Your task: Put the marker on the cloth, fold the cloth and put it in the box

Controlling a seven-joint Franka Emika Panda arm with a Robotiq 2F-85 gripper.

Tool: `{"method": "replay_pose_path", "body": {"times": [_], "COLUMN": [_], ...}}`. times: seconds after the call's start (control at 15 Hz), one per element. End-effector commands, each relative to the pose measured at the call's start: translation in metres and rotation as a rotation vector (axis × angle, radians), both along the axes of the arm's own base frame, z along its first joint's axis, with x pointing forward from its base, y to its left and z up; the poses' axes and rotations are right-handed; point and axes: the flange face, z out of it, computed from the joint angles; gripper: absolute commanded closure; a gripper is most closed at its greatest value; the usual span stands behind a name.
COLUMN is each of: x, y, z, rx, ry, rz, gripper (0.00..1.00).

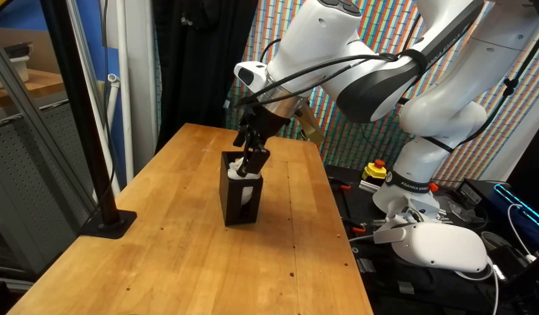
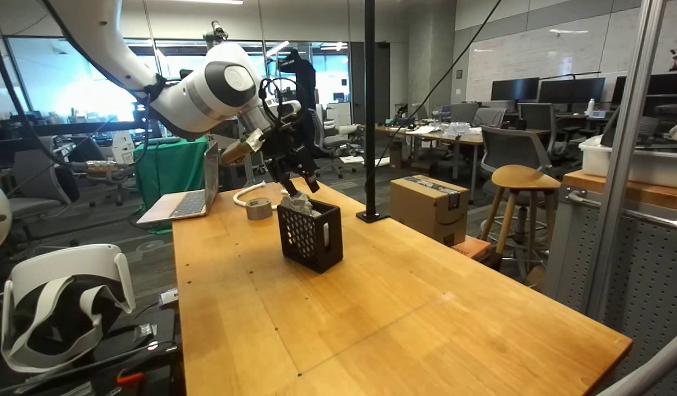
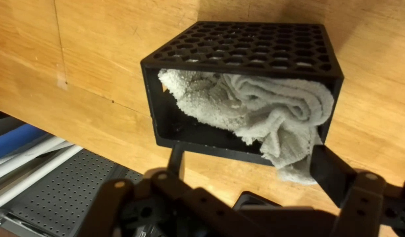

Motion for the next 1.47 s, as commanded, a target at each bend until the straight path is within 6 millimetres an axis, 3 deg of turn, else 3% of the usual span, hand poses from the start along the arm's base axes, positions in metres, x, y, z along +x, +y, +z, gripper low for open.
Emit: {"method": "replay_pose_path", "body": {"times": [0.0, 0.07, 0.13, 0.27, 0.8, 1.07, 1.2, 1.4], "x": [0.005, 0.005, 0.005, 0.005, 0.007, 0.006, 0.004, -0.005], "y": [0.004, 0.004, 0.005, 0.005, 0.004, 0.002, 0.002, 0.007], "z": [0.014, 0.014, 0.015, 0.016, 0.02, 0.02, 0.019, 0.016], "rx": [0.044, 0.047, 0.047, 0.047, 0.039, -0.016, -0.051, -0.1], "ry": [-0.028, -0.029, -0.03, -0.034, -0.037, -0.003, 0.018, 0.069], "rz": [-0.004, -0.005, -0.006, -0.003, -0.007, 0.008, 0.018, 0.057], "gripper": [0.0, 0.0, 0.25, 0.27, 0.91, 1.0, 0.94, 0.94]}}
